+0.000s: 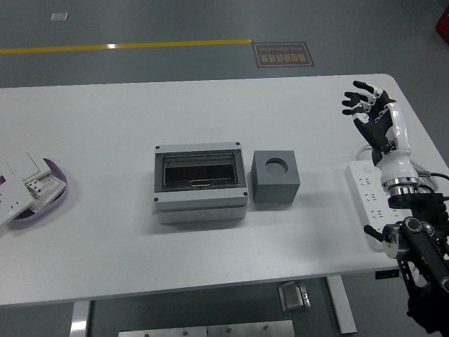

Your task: Pick up the cylinder from the cube,place it in the box,flap close box

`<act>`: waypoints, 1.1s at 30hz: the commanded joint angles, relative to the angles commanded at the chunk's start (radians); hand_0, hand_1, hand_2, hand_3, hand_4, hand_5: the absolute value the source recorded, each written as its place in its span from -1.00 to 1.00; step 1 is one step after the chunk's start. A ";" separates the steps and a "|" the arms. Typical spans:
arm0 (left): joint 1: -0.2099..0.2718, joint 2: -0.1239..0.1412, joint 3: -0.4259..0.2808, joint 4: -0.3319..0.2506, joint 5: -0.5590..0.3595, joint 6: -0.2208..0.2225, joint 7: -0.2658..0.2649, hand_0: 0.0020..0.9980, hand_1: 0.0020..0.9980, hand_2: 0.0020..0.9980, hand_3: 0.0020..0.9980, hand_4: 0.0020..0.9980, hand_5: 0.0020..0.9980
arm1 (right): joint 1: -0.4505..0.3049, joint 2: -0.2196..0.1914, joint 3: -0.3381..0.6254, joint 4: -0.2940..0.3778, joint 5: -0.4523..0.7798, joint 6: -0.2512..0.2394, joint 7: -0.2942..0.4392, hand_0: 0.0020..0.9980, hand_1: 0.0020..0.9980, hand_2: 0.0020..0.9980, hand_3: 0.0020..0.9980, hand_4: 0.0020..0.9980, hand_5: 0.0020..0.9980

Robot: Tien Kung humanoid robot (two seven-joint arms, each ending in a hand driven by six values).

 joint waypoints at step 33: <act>-0.024 -0.016 -0.015 0.000 0.012 -0.002 -0.001 0.20 0.17 0.13 0.21 0.33 -0.45 | -0.004 0.003 0.024 0.002 0.023 -0.003 0.017 0.12 0.20 0.26 0.36 0.21 -0.43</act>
